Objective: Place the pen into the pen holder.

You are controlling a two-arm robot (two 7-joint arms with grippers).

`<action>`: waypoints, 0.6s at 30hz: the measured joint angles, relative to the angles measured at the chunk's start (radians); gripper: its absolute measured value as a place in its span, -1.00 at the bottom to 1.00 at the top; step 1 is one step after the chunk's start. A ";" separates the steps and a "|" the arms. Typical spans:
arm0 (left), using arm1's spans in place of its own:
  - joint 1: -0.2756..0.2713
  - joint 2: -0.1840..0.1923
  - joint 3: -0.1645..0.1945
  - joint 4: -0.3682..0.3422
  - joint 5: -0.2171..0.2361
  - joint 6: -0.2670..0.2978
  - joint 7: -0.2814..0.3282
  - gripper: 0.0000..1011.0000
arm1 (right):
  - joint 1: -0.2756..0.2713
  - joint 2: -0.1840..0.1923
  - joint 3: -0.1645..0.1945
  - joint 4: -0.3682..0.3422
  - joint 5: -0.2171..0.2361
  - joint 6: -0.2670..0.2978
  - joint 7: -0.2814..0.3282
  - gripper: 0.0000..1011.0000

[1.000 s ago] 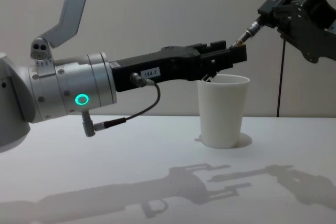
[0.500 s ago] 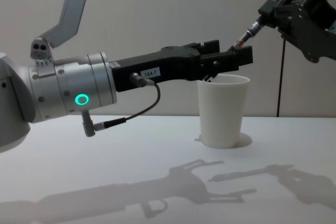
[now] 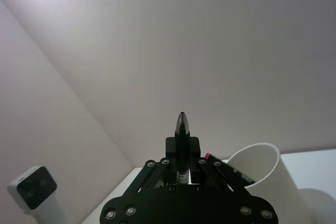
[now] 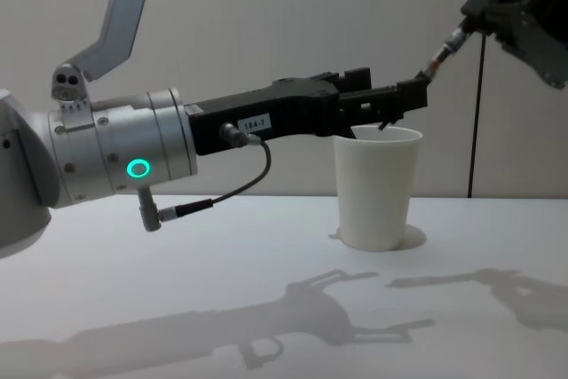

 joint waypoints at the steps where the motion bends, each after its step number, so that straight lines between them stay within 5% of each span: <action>1: 0.000 0.000 0.000 0.000 0.000 0.000 0.000 0.98 | 0.004 0.001 0.001 0.003 -0.004 -0.006 -0.001 -0.74; 18: 0.000 0.000 0.000 0.000 0.000 0.000 0.000 0.98 | 0.103 0.006 -0.003 0.086 -0.091 -0.135 -0.002 -0.74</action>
